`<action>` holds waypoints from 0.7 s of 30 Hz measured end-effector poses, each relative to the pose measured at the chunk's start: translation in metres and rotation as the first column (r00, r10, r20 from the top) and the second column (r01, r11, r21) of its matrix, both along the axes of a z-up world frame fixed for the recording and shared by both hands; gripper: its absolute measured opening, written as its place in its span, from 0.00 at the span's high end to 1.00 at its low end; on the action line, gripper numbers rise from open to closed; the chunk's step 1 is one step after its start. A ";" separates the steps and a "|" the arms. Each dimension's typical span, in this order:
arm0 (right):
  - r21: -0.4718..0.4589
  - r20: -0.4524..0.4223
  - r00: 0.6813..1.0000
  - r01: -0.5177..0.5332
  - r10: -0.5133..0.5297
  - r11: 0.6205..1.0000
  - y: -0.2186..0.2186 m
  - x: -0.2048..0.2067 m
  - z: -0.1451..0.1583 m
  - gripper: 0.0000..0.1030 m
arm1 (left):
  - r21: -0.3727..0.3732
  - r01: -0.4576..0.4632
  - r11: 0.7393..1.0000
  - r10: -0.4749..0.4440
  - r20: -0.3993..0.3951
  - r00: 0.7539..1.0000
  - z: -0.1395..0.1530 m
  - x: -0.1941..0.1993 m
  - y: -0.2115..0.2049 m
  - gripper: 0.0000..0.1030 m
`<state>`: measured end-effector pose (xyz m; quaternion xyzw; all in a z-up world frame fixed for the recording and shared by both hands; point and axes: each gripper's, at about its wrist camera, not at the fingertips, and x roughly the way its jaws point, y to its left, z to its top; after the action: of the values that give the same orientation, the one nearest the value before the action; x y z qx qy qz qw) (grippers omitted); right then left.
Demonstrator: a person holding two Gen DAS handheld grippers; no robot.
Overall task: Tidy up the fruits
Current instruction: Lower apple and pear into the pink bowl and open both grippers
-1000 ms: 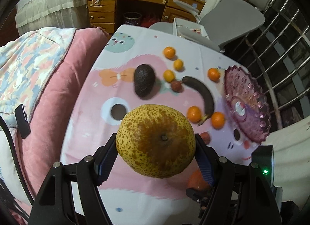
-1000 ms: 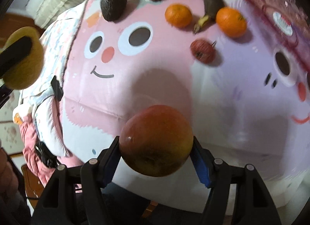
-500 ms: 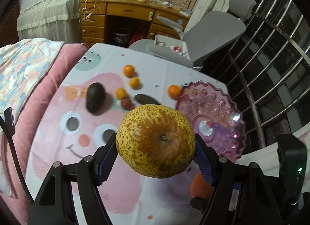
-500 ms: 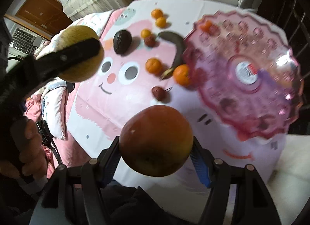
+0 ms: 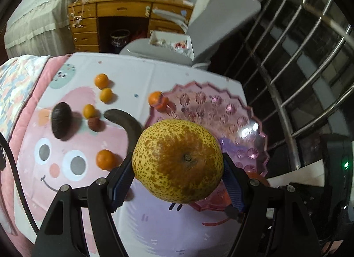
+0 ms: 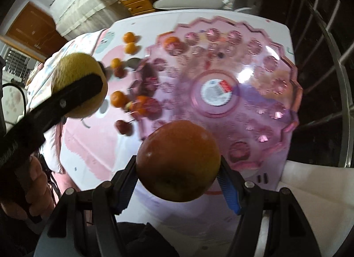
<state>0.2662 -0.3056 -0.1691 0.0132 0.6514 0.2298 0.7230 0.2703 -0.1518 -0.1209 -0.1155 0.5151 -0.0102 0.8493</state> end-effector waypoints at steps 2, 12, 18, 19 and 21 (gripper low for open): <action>-0.013 -0.008 1.000 0.015 -0.015 1.000 -0.008 0.007 -0.007 0.33 | 0.014 0.015 1.000 -0.015 -0.034 0.999 -0.011 0.010 -0.011 0.29; -0.071 -0.062 0.996 0.056 -0.060 0.996 -0.029 0.031 -0.039 0.33 | 0.005 0.012 1.000 -0.011 -0.164 0.986 -0.063 0.047 -0.033 0.29; -0.043 -0.075 0.995 0.066 -0.069 0.997 -0.033 0.032 -0.043 0.33 | -0.007 -0.001 1.000 0.000 -0.206 0.979 -0.076 0.051 -0.032 0.29; -0.043 -0.076 0.995 0.066 -0.069 0.997 -0.034 0.033 -0.043 0.33 | -0.008 0.000 1.000 -0.001 -0.212 0.977 -0.077 0.051 -0.031 0.28; -0.043 -0.079 0.994 0.068 -0.071 0.997 -0.034 0.033 -0.045 0.33 | -0.029 -0.009 1.000 0.003 -0.203 0.979 -0.076 0.050 -0.027 0.28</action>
<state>0.2995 -0.3393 -0.2137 0.0303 0.6838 0.1907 0.7037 0.3202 -0.1791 -0.1972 -0.1301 0.5985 -0.0035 0.7905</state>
